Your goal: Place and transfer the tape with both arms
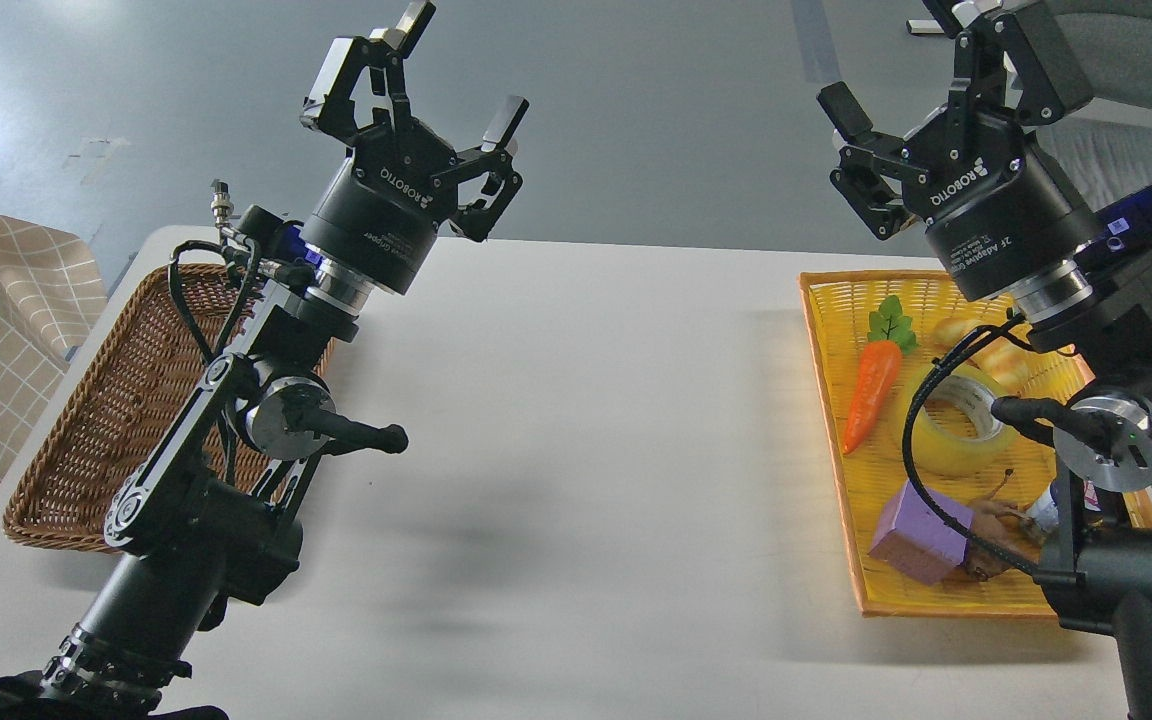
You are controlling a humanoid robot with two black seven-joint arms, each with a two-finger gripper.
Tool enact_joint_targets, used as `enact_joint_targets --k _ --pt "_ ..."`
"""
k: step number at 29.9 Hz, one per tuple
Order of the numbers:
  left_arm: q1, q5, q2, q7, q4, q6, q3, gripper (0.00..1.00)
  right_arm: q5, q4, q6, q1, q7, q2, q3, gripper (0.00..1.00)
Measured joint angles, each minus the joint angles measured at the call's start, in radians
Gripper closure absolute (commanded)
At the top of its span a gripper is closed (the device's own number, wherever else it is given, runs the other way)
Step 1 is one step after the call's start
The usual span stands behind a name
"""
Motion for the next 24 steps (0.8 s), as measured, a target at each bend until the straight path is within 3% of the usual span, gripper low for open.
enact_joint_targets --k 24 --pt "-0.001 0.003 0.005 -0.003 -0.002 -0.037 -0.002 0.02 0.0 0.002 0.001 -0.008 0.0 0.0 -0.002 0.0"
